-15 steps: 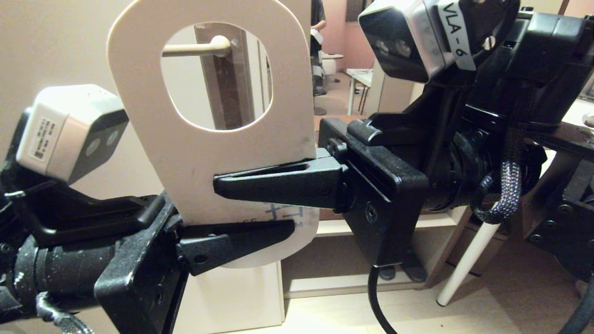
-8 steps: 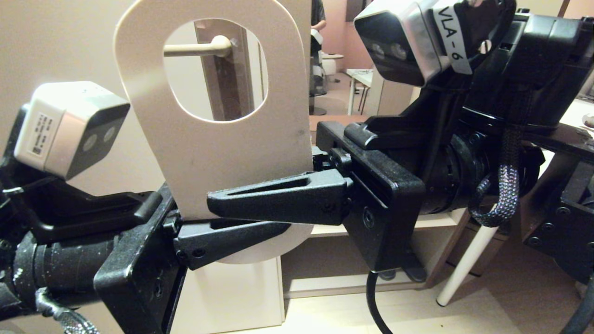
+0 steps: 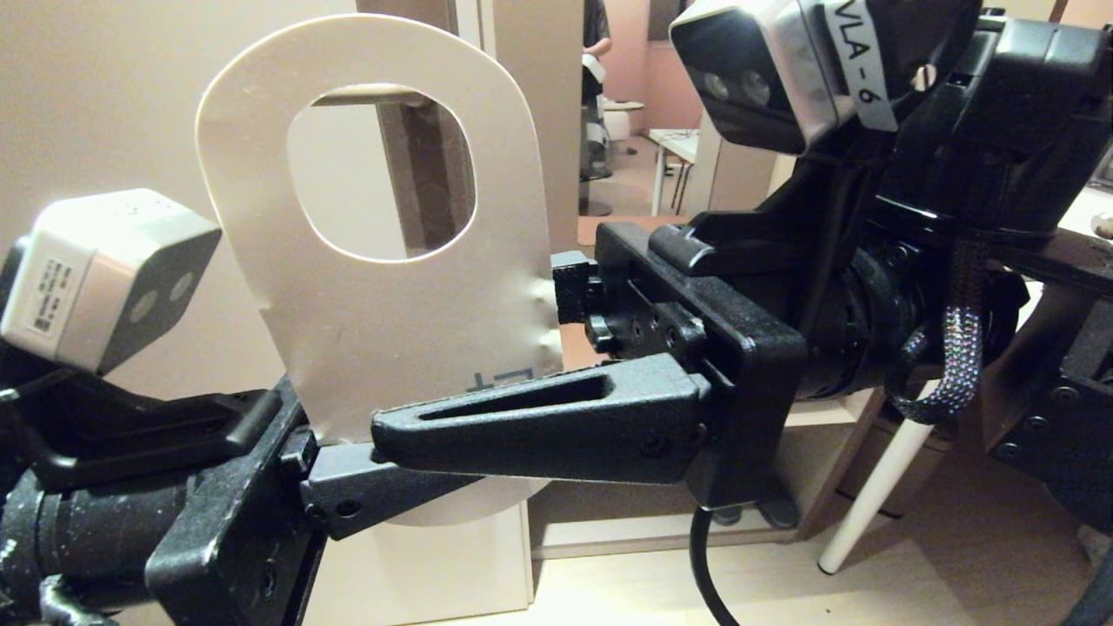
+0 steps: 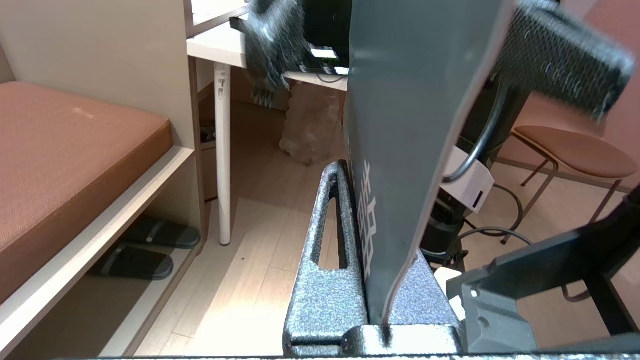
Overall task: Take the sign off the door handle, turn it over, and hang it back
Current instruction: Hand it to the other hand
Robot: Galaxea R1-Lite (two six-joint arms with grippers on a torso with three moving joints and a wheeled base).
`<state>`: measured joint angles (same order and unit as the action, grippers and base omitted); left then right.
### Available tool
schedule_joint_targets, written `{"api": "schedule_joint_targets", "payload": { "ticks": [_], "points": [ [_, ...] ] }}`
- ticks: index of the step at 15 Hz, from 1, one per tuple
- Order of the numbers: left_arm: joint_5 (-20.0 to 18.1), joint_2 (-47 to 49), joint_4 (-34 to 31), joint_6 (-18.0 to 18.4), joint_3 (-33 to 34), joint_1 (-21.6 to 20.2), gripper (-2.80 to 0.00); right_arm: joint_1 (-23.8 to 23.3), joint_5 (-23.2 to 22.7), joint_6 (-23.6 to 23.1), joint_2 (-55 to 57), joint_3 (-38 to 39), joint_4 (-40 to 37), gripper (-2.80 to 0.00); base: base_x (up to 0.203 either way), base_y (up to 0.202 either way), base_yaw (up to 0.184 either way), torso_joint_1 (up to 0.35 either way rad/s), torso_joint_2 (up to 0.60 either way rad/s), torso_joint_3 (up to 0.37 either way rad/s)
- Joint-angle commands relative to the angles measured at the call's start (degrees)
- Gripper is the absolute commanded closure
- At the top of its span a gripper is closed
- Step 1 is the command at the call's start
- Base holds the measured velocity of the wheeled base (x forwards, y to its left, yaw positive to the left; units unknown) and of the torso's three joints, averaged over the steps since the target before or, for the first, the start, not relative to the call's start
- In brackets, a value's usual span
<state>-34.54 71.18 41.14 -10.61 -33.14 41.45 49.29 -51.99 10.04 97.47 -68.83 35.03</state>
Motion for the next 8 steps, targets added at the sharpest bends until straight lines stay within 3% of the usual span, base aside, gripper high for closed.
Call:
{"api": "schedule_joint_targets", "payload": {
  "ticks": [1, 8],
  "points": [
    [-0.2, -1.0, 0.2, -0.1, 0.6, -0.2, 0.0, 0.0, -0.3, 0.1, -1.0, 0.7, 0.2, -2.8, 0.0, 0.0, 0.0, 0.0, 0.0, 0.0],
    [0.0, -2.4, 0.3, 0.0, 2.3, -1.2, 0.0, -0.3, 3.2, 0.1, -4.3, 3.0, 0.2, -2.8, 0.0, 0.0, 0.0, 0.0, 0.0, 0.0]
  ]
}}
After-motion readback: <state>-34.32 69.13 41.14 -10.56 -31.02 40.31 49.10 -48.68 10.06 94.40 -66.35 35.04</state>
